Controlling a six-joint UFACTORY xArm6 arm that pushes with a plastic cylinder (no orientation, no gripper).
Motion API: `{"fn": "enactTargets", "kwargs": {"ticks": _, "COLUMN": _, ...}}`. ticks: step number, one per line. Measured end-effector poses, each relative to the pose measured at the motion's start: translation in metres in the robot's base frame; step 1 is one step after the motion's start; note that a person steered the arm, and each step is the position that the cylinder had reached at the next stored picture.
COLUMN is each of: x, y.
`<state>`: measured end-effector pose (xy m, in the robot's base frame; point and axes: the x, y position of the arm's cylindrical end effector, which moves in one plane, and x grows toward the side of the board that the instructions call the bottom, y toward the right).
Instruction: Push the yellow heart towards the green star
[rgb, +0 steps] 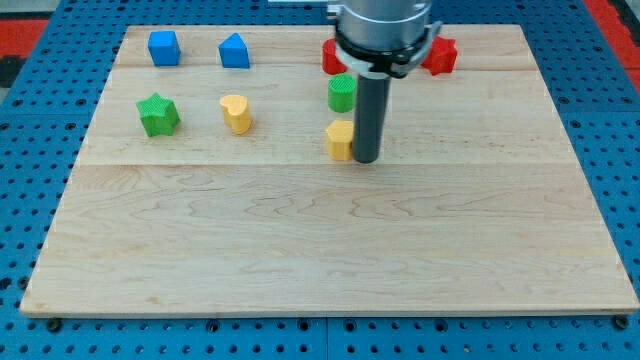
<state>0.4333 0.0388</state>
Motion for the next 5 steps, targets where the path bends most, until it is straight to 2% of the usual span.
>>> {"fn": "enactTargets", "kwargs": {"ticks": 1, "x": 0.014, "y": 0.023}}
{"fn": "enactTargets", "kwargs": {"ticks": 2, "x": 0.036, "y": -0.058}}
{"fn": "enactTargets", "kwargs": {"ticks": 3, "x": 0.019, "y": -0.137}}
{"fn": "enactTargets", "kwargs": {"ticks": 4, "x": -0.011, "y": -0.109}}
{"fn": "enactTargets", "kwargs": {"ticks": 5, "x": -0.03, "y": -0.056}}
